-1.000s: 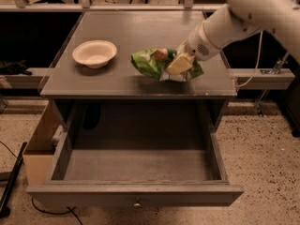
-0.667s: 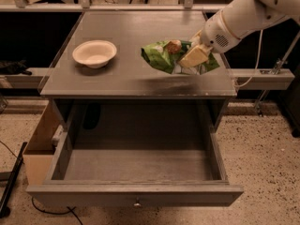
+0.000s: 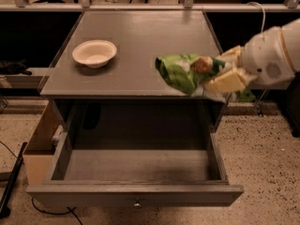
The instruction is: Place green rice chip bag into top drawer
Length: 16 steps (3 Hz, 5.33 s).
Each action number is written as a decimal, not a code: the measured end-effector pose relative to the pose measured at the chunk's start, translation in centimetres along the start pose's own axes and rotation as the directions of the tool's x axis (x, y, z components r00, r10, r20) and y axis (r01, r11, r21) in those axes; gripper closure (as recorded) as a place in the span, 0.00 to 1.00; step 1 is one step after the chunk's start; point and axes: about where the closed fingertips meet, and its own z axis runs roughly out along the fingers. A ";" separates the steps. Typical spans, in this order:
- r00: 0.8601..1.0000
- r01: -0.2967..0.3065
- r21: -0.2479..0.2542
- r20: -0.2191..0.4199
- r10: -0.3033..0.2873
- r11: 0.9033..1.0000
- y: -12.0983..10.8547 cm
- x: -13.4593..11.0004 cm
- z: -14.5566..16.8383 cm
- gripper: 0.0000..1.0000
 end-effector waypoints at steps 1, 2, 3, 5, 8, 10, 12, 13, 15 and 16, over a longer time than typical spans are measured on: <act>0.995 -0.094 -0.035 -0.020 0.093 0.995 5.5 5.8 -0.3 1.00; 0.995 -0.100 -0.035 -0.019 0.100 0.994 5.8 6.0 -0.2 1.00; 0.987 -0.160 -0.039 -0.016 0.159 0.986 8.6 7.5 1.3 1.00; 0.971 -0.236 -0.038 -0.035 0.235 0.971 11.2 9.6 8.5 1.00; 0.949 -0.308 -0.023 -0.079 0.306 0.951 8.8 13.4 20.1 1.00; 0.943 -0.316 -0.018 -0.117 0.312 0.949 5.7 15.6 25.7 1.00; 0.940 -0.319 -0.020 -0.138 0.313 0.948 3.3 16.6 28.4 1.00; 0.939 -0.319 -0.021 -0.138 0.313 0.947 3.3 16.6 28.4 0.81; 0.939 -0.319 -0.021 -0.138 0.313 0.947 3.3 16.6 28.4 0.35; 0.940 -0.319 -0.021 -0.138 0.313 0.947 3.3 16.6 28.4 0.11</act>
Offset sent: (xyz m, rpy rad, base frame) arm -0.0496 -0.0153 -0.0340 0.0219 0.0645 -0.0269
